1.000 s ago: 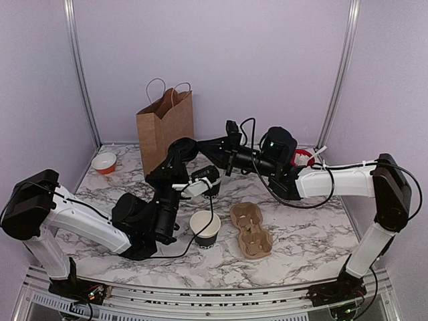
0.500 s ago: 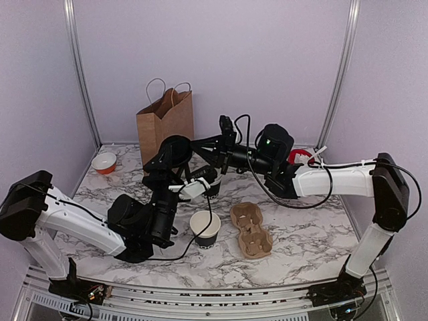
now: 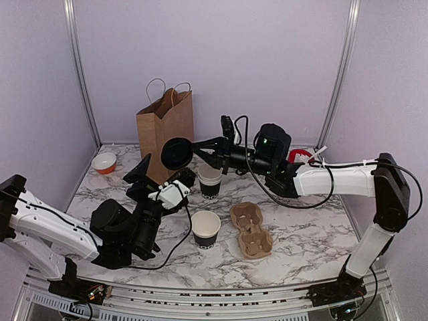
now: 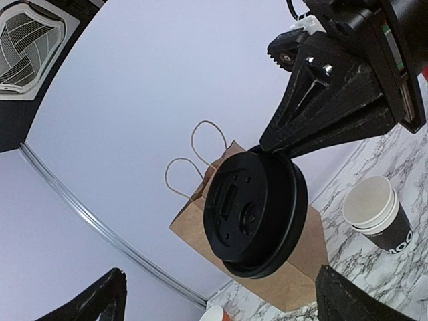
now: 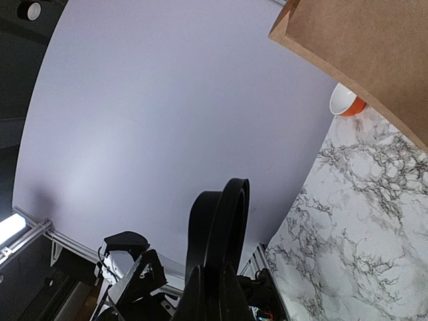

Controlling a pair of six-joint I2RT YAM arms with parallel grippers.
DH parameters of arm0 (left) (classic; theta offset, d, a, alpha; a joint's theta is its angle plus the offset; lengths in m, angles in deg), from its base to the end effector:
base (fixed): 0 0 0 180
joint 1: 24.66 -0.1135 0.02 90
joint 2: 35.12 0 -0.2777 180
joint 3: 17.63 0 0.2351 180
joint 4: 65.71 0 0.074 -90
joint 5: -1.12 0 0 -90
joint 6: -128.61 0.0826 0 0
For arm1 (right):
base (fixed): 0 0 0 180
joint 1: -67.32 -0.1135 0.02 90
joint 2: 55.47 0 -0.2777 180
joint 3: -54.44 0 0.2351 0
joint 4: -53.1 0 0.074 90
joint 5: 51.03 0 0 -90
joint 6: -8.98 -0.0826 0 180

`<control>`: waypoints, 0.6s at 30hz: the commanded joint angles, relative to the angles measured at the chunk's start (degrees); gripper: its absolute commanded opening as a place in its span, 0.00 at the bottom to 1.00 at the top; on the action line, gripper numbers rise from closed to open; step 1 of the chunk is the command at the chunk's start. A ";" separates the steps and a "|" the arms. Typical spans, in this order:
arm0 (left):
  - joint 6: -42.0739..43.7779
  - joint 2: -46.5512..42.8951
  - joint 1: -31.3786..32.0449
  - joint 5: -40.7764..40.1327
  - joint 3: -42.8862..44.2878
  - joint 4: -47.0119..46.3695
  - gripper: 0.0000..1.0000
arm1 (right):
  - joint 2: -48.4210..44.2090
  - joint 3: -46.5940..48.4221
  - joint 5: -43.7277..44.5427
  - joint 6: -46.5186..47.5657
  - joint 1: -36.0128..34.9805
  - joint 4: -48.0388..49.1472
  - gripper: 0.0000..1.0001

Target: Pack the takeout coffee

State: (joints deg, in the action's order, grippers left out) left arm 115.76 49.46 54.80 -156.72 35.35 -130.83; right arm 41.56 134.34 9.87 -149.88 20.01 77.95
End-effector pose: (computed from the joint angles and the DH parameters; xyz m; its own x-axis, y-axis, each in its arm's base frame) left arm 0.1267 -0.2629 0.3248 0.2463 0.6866 -0.6840 -0.0474 0.7135 0.6991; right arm 0.2576 0.3385 0.3395 -0.8710 0.2578 -0.4183 -0.4344 -0.0062 0.9007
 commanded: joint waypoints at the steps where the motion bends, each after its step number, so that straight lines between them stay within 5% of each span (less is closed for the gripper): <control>1: -18.91 -5.81 1.48 -0.98 -0.08 22.28 0.99 | -1.91 2.89 1.19 2.35 0.67 -1.59 0.00; 8: -52.51 -17.10 1.80 9.34 3.43 55.72 0.99 | -2.73 0.67 0.71 2.38 1.50 -1.40 0.00; 18: -82.87 -29.48 -4.94 24.64 6.32 73.31 0.99 | -5.49 -6.15 0.18 2.75 1.91 -1.89 0.00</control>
State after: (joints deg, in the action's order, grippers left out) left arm 49.40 22.58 53.80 -138.53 38.14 -67.81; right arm 38.28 130.76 10.11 -148.11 21.50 76.36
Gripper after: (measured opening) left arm 0.991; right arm 0.046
